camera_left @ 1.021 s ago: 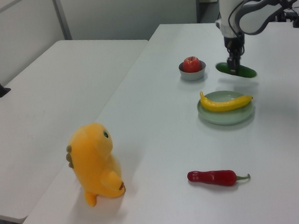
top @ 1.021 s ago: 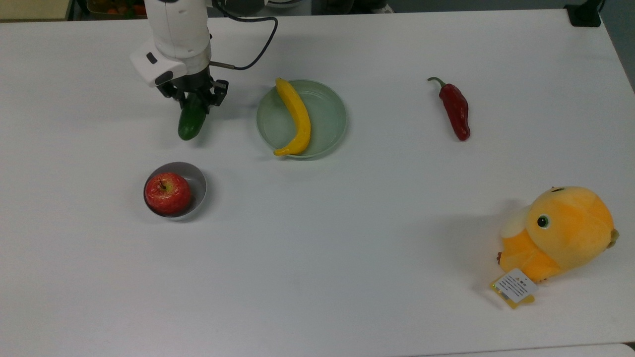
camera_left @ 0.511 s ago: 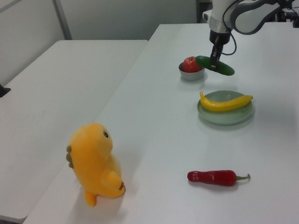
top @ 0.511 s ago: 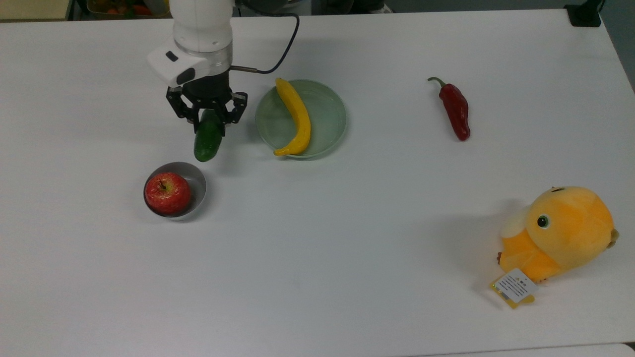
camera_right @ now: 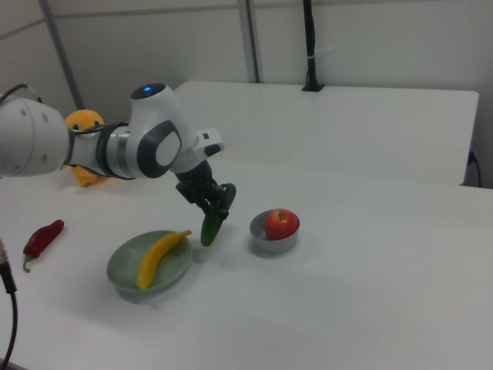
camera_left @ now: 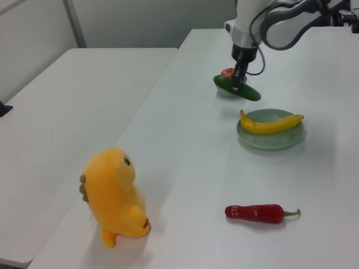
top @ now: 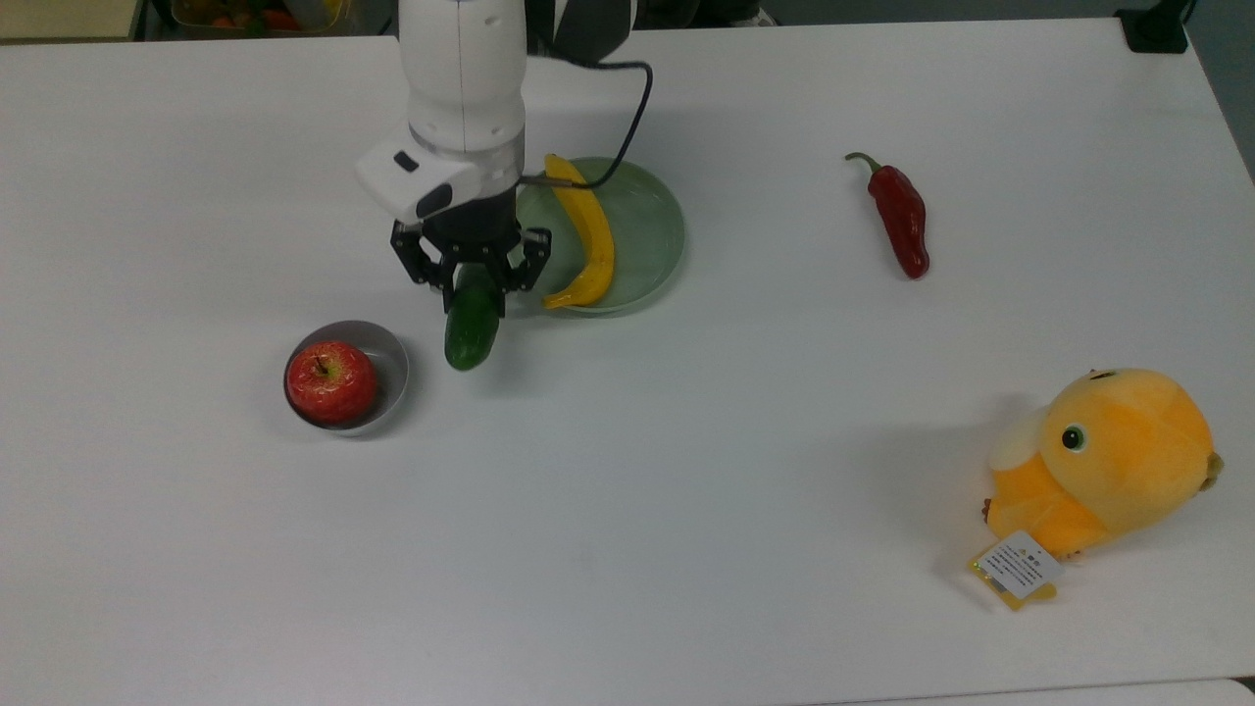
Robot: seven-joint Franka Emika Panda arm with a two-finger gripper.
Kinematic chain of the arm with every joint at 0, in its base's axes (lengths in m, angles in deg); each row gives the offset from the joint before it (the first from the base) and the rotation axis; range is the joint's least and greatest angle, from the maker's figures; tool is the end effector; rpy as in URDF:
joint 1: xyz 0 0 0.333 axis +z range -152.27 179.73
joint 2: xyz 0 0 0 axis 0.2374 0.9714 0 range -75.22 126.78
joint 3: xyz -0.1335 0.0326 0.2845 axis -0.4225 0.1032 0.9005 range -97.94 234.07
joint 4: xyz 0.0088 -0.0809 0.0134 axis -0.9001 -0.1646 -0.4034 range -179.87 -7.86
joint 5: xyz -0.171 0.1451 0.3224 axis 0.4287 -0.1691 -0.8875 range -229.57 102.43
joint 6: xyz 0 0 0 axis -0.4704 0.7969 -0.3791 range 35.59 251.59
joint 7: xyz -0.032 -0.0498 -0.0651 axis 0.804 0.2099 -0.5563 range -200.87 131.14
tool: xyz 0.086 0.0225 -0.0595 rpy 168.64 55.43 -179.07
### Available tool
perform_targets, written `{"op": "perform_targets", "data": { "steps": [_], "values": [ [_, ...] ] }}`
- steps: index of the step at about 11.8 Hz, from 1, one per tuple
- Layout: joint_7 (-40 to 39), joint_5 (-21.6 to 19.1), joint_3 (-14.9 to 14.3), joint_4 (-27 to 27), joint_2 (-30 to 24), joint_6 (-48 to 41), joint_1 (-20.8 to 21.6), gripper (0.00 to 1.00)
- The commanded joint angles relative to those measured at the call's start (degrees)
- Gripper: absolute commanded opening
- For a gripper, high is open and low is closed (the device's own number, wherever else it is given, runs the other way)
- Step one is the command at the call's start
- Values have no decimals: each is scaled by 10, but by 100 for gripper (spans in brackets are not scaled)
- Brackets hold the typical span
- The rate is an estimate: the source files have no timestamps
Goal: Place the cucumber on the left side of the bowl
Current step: 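Carry the cucumber toward the apple bowl and lower it beside the bowl, then open the gripper to release the cucumber and raise slightly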
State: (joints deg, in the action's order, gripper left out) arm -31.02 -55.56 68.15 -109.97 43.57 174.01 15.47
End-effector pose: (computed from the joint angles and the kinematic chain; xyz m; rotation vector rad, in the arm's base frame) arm 0.6501 0.0195 0.3796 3.0245 0.0851 0.3659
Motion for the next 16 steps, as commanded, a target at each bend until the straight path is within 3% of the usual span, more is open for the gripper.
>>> {"op": "perform_targets", "data": {
  "steps": [1, 5, 6, 7, 14, 16],
  "values": [
    [19, -5, -3, 67, 67, 12, 2, 16],
    [14, 5, -4, 66, 88, 33, -9, 21],
    [15, 5, -4, 66, 90, 33, -9, 53],
    [15, 5, -4, 66, 89, 33, -9, 97],
    [54, -4, -3, 64, 57, 22, -8, 100],
    [79, -5, -3, 66, 22, -47, -5, 100]
  ]
}}
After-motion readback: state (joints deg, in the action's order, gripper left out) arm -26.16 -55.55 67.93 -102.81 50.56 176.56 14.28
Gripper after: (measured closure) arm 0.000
